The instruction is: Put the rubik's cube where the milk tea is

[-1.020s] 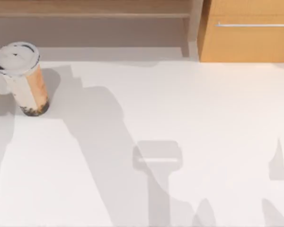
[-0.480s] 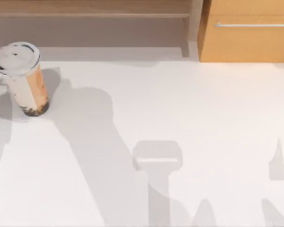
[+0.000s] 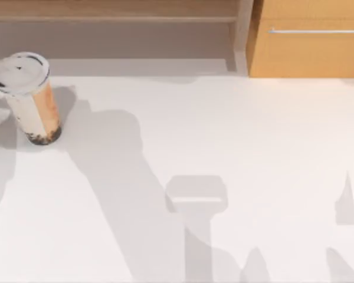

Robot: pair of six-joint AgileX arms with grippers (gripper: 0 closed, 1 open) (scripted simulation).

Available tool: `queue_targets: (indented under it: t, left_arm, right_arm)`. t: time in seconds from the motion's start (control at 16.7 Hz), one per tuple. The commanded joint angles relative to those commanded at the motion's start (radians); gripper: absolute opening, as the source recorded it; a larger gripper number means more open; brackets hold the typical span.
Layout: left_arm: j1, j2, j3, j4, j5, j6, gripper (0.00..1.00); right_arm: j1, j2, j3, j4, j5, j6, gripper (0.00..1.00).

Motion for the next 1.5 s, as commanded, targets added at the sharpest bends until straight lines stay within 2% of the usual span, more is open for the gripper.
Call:
queue_targets:
  t: [0.42, 1.2, 1.5]
  left_arm:
    - [-0.006, 0.018, -0.01, 0.063, 0.027, -0.04, 0.0]
    - [-0.006, 0.018, -0.01, 0.063, 0.027, -0.04, 0.98]
    - [-0.006, 0.018, -0.01, 0.063, 0.027, -0.04, 1.0]
  right_arm:
    - [0.0, 0.0, 0.0, 0.0, 0.0, 0.0, 1.0]
    - [0.0, 0.0, 0.0, 0.0, 0.0, 0.0, 1.0]
    - [0.0, 0.0, 0.0, 0.0, 0.0, 0.0, 1.0]
